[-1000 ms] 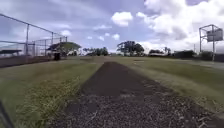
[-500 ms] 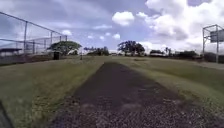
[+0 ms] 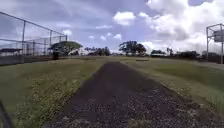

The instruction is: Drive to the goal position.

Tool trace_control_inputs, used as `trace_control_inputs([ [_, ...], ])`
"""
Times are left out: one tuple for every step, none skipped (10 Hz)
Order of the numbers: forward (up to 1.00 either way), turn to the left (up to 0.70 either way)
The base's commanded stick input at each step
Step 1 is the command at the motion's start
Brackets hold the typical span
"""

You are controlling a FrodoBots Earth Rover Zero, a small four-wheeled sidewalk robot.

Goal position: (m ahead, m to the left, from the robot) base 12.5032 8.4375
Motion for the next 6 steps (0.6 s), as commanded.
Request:
trace_control_inputs([
  [0.70, 0.00],
  [0.70, 0.00],
  [0.70, 0.00],
  [0.70, 0.00],
  [0.70, 0.00],
  [0.70, 0.00],
])
